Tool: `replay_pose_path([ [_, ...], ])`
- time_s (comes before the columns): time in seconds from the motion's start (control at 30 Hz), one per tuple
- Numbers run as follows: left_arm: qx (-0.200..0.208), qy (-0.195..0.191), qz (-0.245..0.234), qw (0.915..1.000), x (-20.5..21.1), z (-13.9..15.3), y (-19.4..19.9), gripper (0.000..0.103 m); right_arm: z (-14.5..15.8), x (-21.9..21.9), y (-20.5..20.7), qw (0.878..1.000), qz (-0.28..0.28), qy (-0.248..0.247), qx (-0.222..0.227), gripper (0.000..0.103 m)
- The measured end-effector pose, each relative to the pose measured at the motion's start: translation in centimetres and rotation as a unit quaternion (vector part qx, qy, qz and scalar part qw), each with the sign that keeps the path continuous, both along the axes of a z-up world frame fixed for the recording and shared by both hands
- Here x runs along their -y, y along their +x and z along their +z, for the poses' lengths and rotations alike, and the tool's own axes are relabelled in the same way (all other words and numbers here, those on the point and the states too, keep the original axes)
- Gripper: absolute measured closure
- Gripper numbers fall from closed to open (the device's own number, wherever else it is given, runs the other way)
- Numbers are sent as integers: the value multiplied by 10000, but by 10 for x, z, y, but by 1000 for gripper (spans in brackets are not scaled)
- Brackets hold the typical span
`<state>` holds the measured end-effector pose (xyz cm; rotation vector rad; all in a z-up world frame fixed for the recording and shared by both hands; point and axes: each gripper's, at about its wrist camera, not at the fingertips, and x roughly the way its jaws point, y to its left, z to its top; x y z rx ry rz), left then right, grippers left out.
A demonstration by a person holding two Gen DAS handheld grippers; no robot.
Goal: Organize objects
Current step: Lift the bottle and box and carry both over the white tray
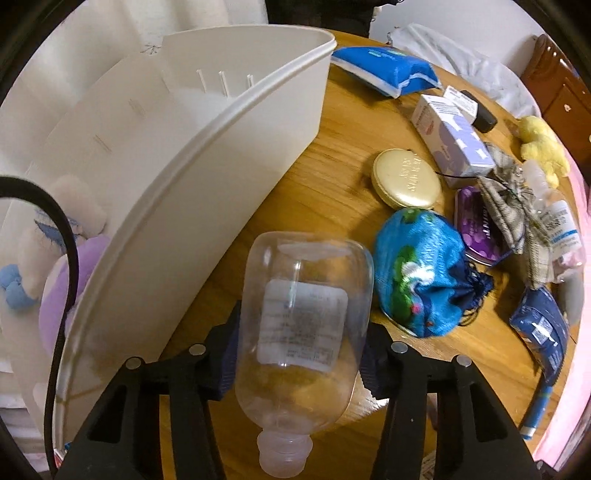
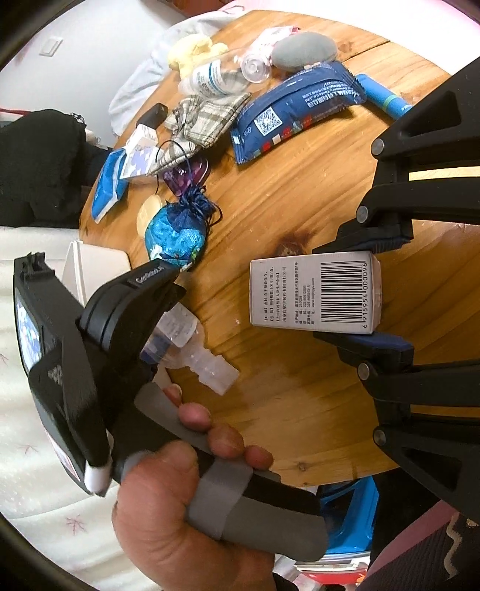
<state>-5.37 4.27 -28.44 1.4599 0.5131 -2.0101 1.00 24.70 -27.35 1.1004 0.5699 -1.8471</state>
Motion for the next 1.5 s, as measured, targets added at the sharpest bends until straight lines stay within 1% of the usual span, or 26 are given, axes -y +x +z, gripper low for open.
replay_pose_path([
  [0.13,-82,51,-156,9998,-2,13,5,47,6,-2,2,9999,-97,-13,-32,68],
  [0.27,-218,42,-431,9988,-7,40,13,48,16,-4,3,9997,-218,-63,-68,68],
  [0.3,-250,17,-515,9984,-17,47,12,48,20,-4,4,9996,-272,-89,-80,68],
  [0.37,-335,22,-706,9969,-18,70,14,48,27,-5,4,9992,-359,-140,-102,68],
  [0.4,-360,22,-775,9963,-7,77,4,48,32,-6,5,9989,-409,-175,-111,68],
  [0.47,-462,-6,-954,9944,-18,100,4,48,43,-8,7,9982,-518,-269,-146,68],
  [0.5,-509,-25,-1039,9933,-14,108,5,47,49,-9,8,9978,-568,-310,-165,68],
  [0.63,-688,-148,-1354,9883,-18,145,28,47,73,-9,14,9955,-761,-490,-269,68],
  [0.8,-916,-198,-1545,9835,-6,182,39,47,103,-3,17,9916,-1000,-716,-410,68],
  [0.9,-1092,-265,-1569,9812,11,205,55,47,124,8,22,9887,-1125,-860,-500,68],
  [0.97,-1222,-357,-1603,9788,28,222,67,47,138,18,27,9863,-1219,-915,-624,68],
  [1.0,-1274,-371,-1618,9779,35,227,69,47,145,24,28,9853,-1260,-931,-687,68],
  [1.1,-1499,-381,-1658,9740,61,246,80,47,165,43,34,9809,-1396,-1101,-784,68],
  [1.2,-1730,-413,-1673,9697,91,263,92,47,185,72,42,9770,-1518,-1141,-972,68],
  [1.37,-1952,-348,-1742,9645,136,270,99,47,207,121,47,9729,-1616,-1095,-1240,68],
  [1.43,-1977,-282,-1782,9635,150,267,98,47,211,141,42,9717,-1741,-1020,-1230,68],
  [1.5,-1988,-206,-1838,9624,164,263,96,47,212,160,36,9706,-1927,-927,-1107,68],
])
